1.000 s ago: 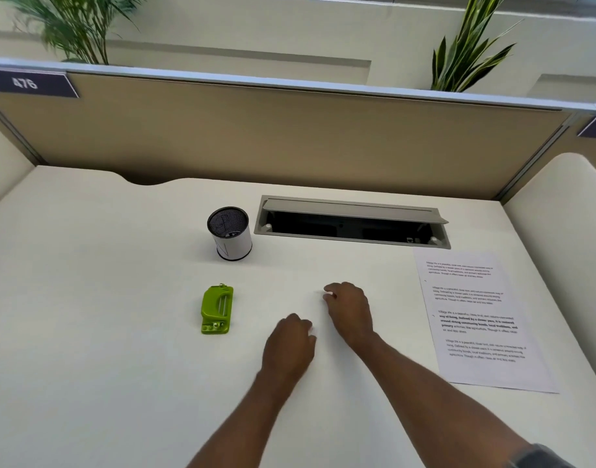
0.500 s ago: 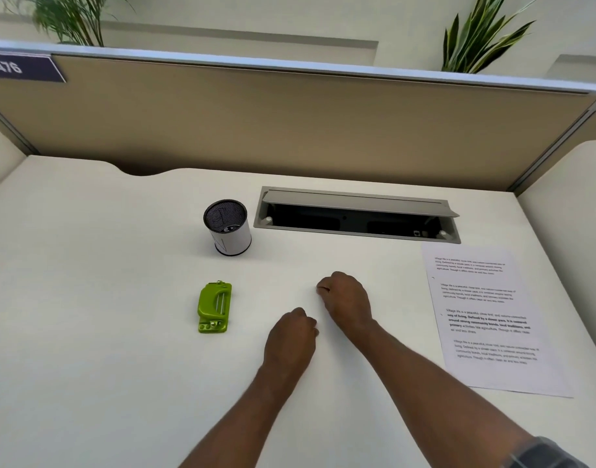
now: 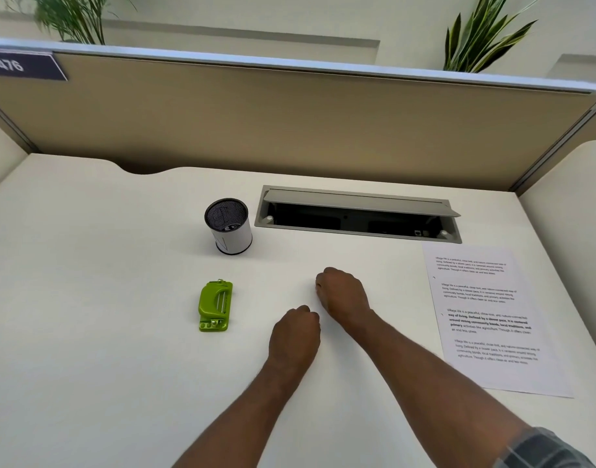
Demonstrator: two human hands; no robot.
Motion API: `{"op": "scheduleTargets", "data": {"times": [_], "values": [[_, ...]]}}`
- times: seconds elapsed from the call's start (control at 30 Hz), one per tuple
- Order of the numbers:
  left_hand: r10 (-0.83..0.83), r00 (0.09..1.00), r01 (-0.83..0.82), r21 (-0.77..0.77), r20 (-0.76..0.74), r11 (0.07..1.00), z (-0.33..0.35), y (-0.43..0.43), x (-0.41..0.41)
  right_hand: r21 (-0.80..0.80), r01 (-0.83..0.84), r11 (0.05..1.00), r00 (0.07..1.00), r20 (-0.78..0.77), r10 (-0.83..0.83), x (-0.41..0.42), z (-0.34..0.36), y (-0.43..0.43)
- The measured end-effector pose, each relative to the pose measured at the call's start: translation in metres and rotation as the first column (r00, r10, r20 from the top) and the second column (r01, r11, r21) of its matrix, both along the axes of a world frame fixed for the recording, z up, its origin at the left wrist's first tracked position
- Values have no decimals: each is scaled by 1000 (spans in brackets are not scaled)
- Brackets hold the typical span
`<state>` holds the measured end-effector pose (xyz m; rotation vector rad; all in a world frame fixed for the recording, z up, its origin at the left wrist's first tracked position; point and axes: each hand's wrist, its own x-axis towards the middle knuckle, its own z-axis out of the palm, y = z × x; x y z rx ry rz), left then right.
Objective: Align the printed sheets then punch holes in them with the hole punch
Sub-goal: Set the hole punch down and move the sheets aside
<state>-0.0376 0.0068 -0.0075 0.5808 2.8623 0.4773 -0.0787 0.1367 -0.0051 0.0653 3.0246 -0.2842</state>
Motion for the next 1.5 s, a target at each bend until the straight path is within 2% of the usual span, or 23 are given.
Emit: {"op": "scheduleTargets", "data": {"times": [0.17,0.23,0.37,0.53,0.7,0.8,1.0,1.2,1.4,1.5], "values": [[21,999,-25,77,44,997,-4,-3,-3,-29,58,998,998,32,-57,2,0,-3],[68,990,-89,175,119,981,-5,-8,-5,-133,132,982,990,61,-125,3,0,-2],[126,966,-199,337,225,920,-4,-18,-7,-418,235,877,972,101,-212,13,1,11],[95,973,-181,444,209,878,-2,-27,-4,-529,285,799,958,150,-243,25,2,21],[109,970,-196,431,220,881,-3,-30,1,-573,328,751,944,164,-287,38,-3,25],[128,962,-214,372,243,903,-2,-25,5,-577,331,747,942,159,-295,42,-5,25],[165,974,-195,201,155,960,0,-11,13,-567,313,762,948,133,-290,43,-6,25],[217,965,-242,188,144,952,5,-5,8,-553,319,770,946,139,-293,43,-9,24],[180,980,-189,118,83,975,-3,-3,3,-556,313,770,948,133,-289,41,-9,23],[191,980,-199,175,62,964,-4,-12,-1,-569,331,753,943,177,-280,36,-3,22]]}}
